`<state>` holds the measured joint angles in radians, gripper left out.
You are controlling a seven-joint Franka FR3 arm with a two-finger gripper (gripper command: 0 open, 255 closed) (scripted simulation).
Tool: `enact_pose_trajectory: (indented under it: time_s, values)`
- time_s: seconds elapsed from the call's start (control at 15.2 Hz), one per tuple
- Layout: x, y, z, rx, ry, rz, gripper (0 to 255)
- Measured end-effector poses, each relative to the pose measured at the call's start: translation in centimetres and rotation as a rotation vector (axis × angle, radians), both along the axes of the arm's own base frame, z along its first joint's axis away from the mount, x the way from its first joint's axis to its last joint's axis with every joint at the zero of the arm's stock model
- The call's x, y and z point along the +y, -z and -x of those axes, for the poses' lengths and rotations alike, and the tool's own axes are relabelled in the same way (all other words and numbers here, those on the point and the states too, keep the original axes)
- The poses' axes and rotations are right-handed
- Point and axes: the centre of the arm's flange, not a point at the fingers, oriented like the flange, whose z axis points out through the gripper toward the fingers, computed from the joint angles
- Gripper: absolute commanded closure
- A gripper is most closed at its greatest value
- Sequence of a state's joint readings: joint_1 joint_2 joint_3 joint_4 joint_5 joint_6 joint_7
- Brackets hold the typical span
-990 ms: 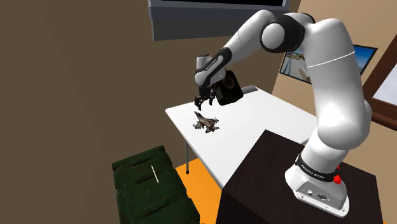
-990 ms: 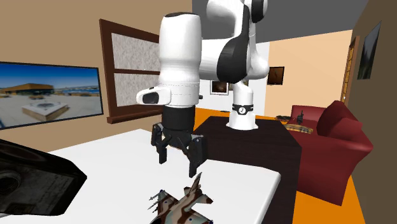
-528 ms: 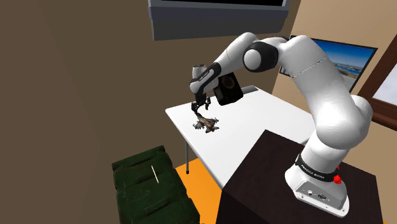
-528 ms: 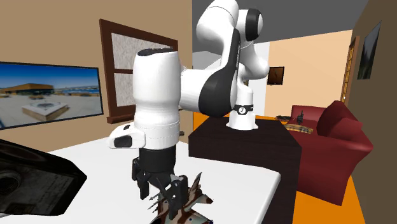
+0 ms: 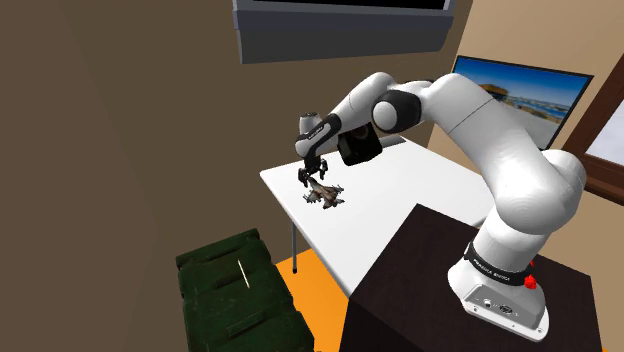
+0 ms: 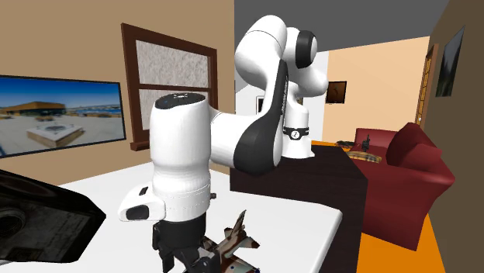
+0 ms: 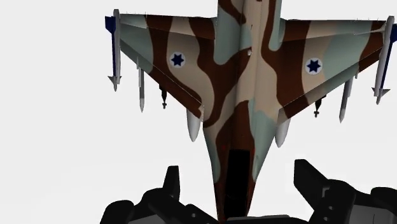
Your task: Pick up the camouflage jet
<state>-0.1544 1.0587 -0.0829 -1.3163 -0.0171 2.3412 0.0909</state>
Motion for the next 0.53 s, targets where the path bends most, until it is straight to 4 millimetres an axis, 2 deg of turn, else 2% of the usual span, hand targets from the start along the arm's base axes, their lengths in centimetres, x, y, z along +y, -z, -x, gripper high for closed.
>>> enact_pose_trajectory:
  time_s: [0.13, 0.2, 0.53]
  values:
    - [-0.01, 0.91, 0.09, 0.000, 0.000, 0.000, 0]
    - [-0.01, 1.15, 0.07, 0.000, 0.000, 0.000, 255]
    - [0.00, 1.30, -0.05, -0.001, 0.000, 0.000, 255]
